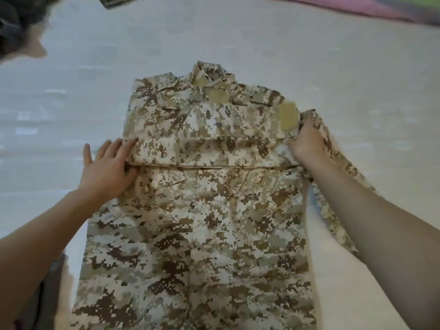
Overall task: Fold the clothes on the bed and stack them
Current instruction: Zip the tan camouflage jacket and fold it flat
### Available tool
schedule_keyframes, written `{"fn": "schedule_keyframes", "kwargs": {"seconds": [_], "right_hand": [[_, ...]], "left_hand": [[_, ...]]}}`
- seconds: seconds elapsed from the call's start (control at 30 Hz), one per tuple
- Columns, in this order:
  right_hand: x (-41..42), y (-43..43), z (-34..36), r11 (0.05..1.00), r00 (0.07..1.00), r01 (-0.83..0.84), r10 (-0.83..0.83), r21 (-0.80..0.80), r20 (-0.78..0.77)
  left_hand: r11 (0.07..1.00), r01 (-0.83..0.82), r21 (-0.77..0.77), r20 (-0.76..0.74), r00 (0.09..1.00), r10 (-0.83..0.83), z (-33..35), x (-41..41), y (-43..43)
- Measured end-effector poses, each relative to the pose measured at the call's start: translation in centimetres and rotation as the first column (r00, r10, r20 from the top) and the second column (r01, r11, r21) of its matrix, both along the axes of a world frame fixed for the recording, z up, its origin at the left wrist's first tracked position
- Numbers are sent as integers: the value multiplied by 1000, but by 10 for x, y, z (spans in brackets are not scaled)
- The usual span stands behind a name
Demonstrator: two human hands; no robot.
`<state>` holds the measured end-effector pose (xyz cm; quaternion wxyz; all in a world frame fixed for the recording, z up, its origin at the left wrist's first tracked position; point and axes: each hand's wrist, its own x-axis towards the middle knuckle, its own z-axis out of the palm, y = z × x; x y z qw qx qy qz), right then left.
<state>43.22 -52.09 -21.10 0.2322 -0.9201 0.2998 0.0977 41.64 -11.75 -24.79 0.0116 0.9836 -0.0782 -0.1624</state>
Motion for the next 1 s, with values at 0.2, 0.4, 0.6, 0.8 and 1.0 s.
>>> {"fn": "schedule_keyframes", "kwargs": {"seconds": [0.2, 0.4, 0.6, 0.8, 1.0], "right_hand": [[-28, -10, -12, 998, 987, 0, -11, 69, 162], [-28, -7, -30, 970, 942, 152, -201, 191, 271], [-18, -11, -36, 871, 790, 343, -470, 351, 395], [-32, 6, -59, 983, 916, 168, -183, 74, 356], [-92, 6, -17, 990, 873, 49, -106, 129, 476]], "left_hand": [[804, -307, -510, 47, 923, 382, 22, 34, -36], [674, -608, -420, -119, 773, 623, 3, 97, -61], [324, -604, -728, -114, 572, 812, -16, 119, -24], [364, -739, -567, -179, 542, 821, -37, 127, -19], [928, -162, -335, 160, 961, 226, -12, 22, -89]]}}
